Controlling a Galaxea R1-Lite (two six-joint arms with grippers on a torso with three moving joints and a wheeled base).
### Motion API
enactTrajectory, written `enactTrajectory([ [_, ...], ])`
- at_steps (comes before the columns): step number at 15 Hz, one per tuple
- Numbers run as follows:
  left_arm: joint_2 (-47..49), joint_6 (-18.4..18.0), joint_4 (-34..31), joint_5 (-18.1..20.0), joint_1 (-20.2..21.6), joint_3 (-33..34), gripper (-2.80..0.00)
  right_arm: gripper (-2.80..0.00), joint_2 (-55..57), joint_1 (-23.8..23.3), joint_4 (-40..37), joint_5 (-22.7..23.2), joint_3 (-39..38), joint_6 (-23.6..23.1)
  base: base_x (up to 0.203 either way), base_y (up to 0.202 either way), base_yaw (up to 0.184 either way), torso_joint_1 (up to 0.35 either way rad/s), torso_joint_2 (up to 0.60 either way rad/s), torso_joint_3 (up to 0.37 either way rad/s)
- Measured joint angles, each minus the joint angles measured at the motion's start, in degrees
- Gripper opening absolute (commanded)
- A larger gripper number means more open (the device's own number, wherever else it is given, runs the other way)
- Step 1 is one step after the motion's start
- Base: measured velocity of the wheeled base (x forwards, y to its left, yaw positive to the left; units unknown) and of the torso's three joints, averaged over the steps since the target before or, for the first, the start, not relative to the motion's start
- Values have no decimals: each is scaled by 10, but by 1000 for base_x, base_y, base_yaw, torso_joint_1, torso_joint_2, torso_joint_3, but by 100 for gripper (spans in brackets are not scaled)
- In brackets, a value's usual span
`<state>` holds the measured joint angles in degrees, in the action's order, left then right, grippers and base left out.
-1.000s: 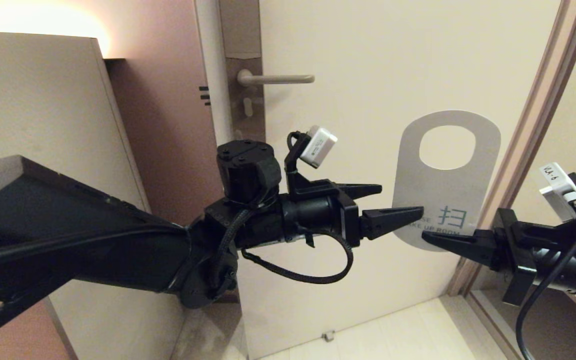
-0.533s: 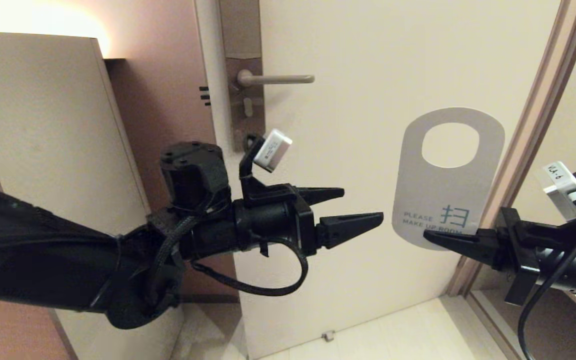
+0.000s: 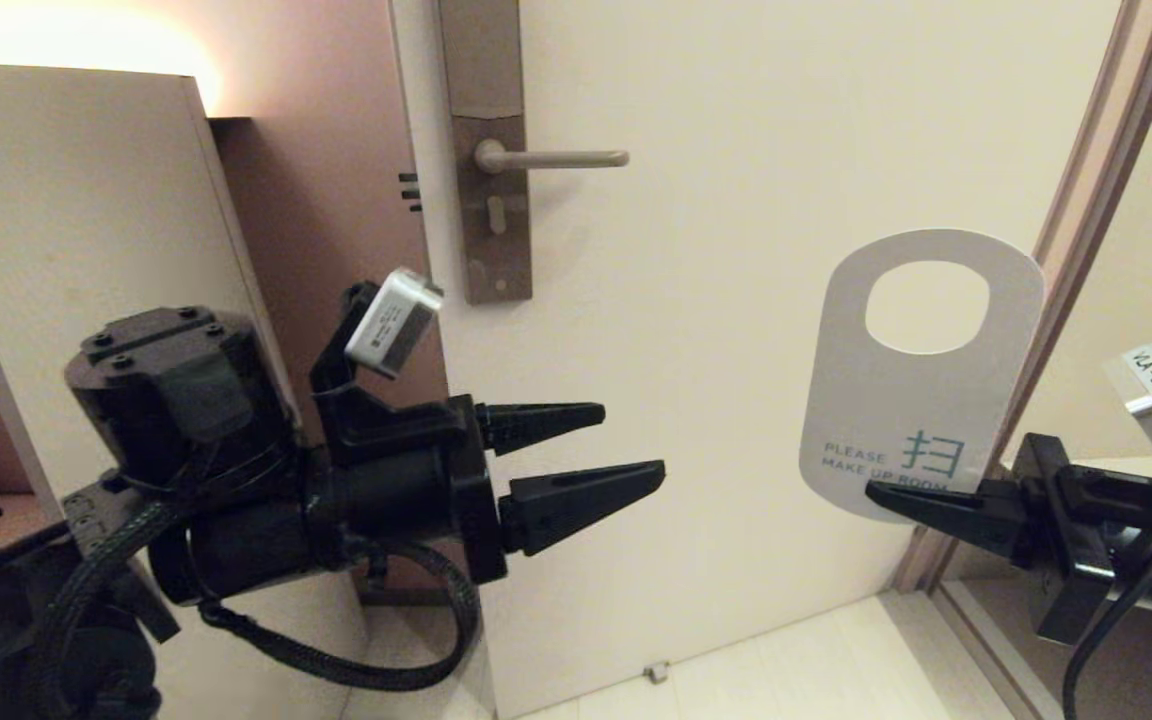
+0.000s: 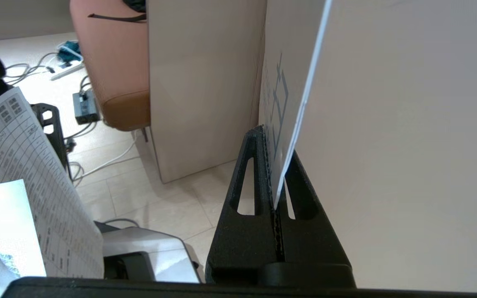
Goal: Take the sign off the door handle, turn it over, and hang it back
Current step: Hang the sign back with the other side facing out
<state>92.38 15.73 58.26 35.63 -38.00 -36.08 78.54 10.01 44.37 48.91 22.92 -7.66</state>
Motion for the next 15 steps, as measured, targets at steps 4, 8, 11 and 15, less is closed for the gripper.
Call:
enactTrajectory([
  [4, -65, -12, -7, -10, 33, 51, -280, -280, -9, -19, 0, -1, -4, 0, 0, 0, 0, 0, 0, 0],
  [8, -112, -98, -49, -67, 118, 95, -280, -280, -10, -24, 0, -2, -3, 0, 0, 0, 0, 0, 0, 0],
  [11, -148, -237, -121, -122, 215, 121, -280, -280, -3, -25, 0, -2, 5, 0, 0, 0, 0, 0, 0, 0],
  [15, -208, -286, -147, -225, 314, 160, -280, -280, 13, -33, 2, -12, 11, 0, 0, 0, 0, 0, 0, 0],
])
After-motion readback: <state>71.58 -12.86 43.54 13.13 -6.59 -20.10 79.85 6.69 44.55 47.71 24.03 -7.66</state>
